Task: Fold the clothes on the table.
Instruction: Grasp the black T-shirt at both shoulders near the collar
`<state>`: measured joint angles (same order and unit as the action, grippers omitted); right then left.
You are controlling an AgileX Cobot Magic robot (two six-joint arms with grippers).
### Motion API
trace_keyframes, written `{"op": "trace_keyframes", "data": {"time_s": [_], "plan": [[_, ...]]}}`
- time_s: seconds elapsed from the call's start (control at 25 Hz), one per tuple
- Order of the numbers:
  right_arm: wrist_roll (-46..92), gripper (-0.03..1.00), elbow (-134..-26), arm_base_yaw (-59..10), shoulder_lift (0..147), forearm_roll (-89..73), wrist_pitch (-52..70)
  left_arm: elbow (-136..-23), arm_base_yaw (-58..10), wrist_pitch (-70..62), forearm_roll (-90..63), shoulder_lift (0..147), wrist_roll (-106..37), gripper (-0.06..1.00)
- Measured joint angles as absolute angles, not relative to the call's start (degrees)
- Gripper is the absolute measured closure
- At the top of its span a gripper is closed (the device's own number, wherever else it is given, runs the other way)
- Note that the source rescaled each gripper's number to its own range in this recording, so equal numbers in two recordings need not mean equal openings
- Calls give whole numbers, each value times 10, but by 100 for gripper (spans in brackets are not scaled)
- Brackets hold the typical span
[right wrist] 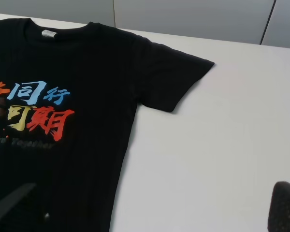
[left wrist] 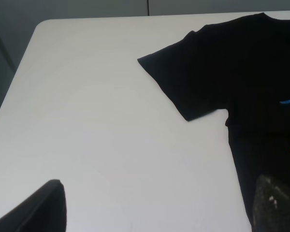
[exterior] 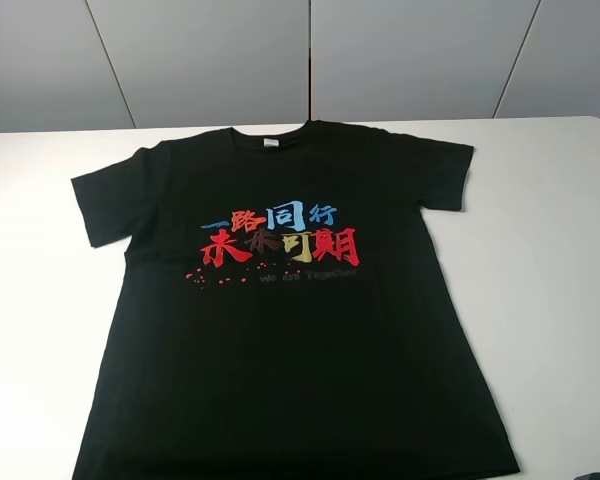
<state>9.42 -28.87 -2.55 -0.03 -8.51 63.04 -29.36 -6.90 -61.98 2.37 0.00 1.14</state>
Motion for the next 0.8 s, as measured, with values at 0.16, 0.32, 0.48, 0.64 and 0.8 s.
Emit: {"op": "trace_keyframes", "data": {"time_s": [0.16, 0.32, 0.48, 0.64, 0.8], "plan": [[94, -3, -289, -26, 0, -85, 630, -294, -69, -620, 24, 0, 11, -5], [94, -3, -289, -26, 0, -85, 630, -294, -69, -620, 24, 0, 11, -5], [94, -3, -289, -26, 0, -85, 630, -294, -69, -620, 24, 0, 11, -5], [94, -3, -289, -26, 0, -85, 630, -294, -69, -620, 24, 0, 11, -5], [94, -3, -289, -26, 0, -85, 630, -294, -69, -620, 24, 0, 11, -5]]}}
